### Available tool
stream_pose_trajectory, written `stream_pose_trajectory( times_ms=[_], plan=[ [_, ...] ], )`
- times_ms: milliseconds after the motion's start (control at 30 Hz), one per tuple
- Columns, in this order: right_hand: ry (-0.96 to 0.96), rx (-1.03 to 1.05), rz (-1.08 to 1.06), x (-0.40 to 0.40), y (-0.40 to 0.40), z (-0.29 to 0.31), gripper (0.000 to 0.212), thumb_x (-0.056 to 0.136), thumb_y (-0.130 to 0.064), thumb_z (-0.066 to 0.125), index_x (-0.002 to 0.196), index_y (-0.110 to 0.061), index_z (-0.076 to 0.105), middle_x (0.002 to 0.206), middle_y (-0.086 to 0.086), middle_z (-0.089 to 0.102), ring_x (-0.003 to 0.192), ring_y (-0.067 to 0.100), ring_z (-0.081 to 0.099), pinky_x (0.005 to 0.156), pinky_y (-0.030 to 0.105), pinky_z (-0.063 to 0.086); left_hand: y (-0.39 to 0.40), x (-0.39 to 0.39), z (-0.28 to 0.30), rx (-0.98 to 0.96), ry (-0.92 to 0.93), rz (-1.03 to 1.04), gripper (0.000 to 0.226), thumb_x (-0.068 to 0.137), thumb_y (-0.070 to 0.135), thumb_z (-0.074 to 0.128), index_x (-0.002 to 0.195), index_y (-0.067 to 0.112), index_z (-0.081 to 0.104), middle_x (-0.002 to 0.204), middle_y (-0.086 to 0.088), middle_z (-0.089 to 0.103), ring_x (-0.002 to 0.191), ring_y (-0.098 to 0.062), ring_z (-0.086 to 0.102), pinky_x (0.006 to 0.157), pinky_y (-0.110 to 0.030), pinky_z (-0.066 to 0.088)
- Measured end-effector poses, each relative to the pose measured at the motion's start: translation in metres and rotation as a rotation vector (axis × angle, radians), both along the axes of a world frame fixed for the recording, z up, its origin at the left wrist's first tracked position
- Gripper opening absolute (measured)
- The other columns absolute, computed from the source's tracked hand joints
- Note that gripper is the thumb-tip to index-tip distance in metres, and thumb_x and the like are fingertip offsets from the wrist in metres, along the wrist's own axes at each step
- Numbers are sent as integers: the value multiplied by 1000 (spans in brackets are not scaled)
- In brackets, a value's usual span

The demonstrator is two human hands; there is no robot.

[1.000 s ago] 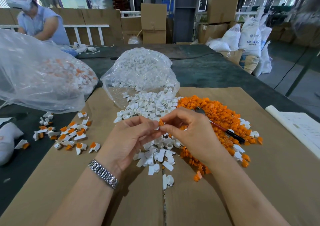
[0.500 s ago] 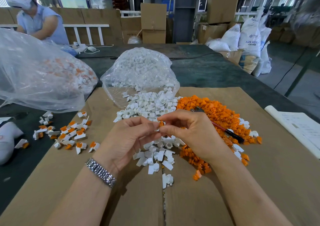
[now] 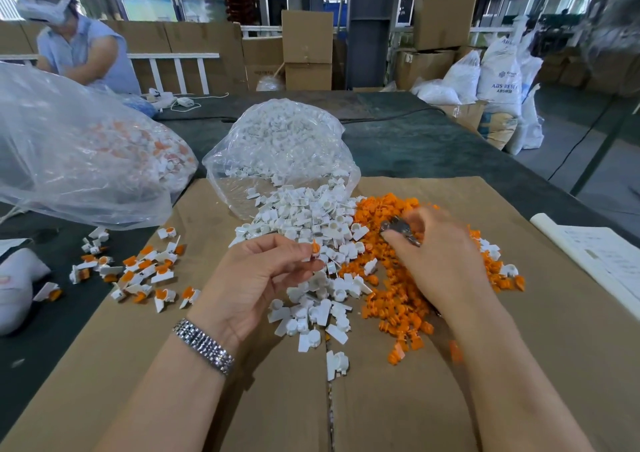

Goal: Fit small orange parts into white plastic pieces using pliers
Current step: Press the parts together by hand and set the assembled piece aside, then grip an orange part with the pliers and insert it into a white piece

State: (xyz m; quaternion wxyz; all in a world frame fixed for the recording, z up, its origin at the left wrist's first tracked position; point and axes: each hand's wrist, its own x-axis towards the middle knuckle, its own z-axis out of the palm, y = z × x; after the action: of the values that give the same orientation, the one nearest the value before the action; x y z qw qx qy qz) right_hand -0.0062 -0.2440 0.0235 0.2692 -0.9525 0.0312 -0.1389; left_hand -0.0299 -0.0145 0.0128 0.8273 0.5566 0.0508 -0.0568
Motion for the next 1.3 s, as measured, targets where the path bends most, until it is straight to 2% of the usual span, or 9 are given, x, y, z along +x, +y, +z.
stream_pose_trajectory(
  times_ms=[133, 333, 433, 567, 733, 833, 933, 1100, 1300],
  plan=[
    [350, -215, -184, 6, -16, -2, 58, 90, -64, 61, 117, -13, 56, 126, 11, 57, 123, 34, 51, 108, 58, 37, 1, 1, 1, 22, 0, 8, 9, 66, 6, 81, 74, 3, 77, 90, -22, 76, 85, -30, 77, 60, -22, 60],
    [345, -274, -128, 4, -13, 3, 48, 84, -60, 68, 100, -17, 56, 111, 6, 60, 112, 31, 55, 105, 57, 39, 1, -1, 3, 24, -8, 33, 9, 68, 6, 80, 74, 4, 74, 90, -20, 76, 83, -27, 77, 54, -19, 57],
    [283, -211, -115, 3, -12, 5, 41, 86, -54, 65, 77, -17, 50, 90, 7, 59, 91, 29, 58, 84, 45, 49, 2, -1, 3, 13, -12, 35, 7, 70, 5, 80, 74, 3, 75, 89, -20, 76, 83, -27, 77, 55, -19, 57],
    [238, -57, -85, 6, -10, 14, 44, 95, -42, 58, 64, -13, 47, 60, 2, 46, 55, 19, 45, 51, 32, 29, 3, 0, 3, 2, 8, 50, 9, 78, 1, 77, 85, -3, 71, 92, -21, 76, 86, -28, 76, 55, -20, 57],
    [338, 268, 45, 4, -13, 28, 25, 98, -26, 60, 79, -10, 59, 67, 12, 56, 61, 16, 47, 60, 34, 40, 4, 2, 3, -16, -6, 80, 9, 78, 3, 77, 83, -1, 70, 87, -17, 76, 82, -24, 76, 54, -20, 55],
    [446, 611, 229, -7, -4, 39, 13, 98, -8, 56, 107, -13, 64, 99, 16, 68, 86, 23, 65, 92, 49, 57, 7, 2, 2, -18, -59, 96, 17, 67, 15, 83, 77, 6, 74, 93, -17, 77, 85, -23, 76, 57, -21, 55],
    [545, 840, 438, -19, 12, 46, 15, 99, -8, 58, 114, -7, 60, 91, 13, 72, 87, 26, 73, 86, 46, 59, 11, 3, 1, -48, -103, 119, 25, 63, 20, 85, 82, 7, 77, 95, -14, 77, 86, -20, 75, 58, -20, 55],
    [678, 654, 482, -37, 41, 39, 27, 102, -37, 58, 114, -13, 61, 91, 8, 72, 81, 20, 72, 78, 41, 61, 13, 2, 3, -80, -147, 133, 13, 72, 18, 82, 82, 10, 81, 89, -8, 76, 77, -13, 72, 55, -18, 52],
    [653, 588, 487, -45, 55, 32, 32, 103, -42, 54, 113, -12, 58, 94, 9, 70, 76, 13, 71, 84, 45, 60, 12, 1, 3, 8, -141, 126, 12, 70, 26, 83, 78, 16, 81, 80, 1, 72, 72, -7, 65, 61, -19, 50]
  ],
)
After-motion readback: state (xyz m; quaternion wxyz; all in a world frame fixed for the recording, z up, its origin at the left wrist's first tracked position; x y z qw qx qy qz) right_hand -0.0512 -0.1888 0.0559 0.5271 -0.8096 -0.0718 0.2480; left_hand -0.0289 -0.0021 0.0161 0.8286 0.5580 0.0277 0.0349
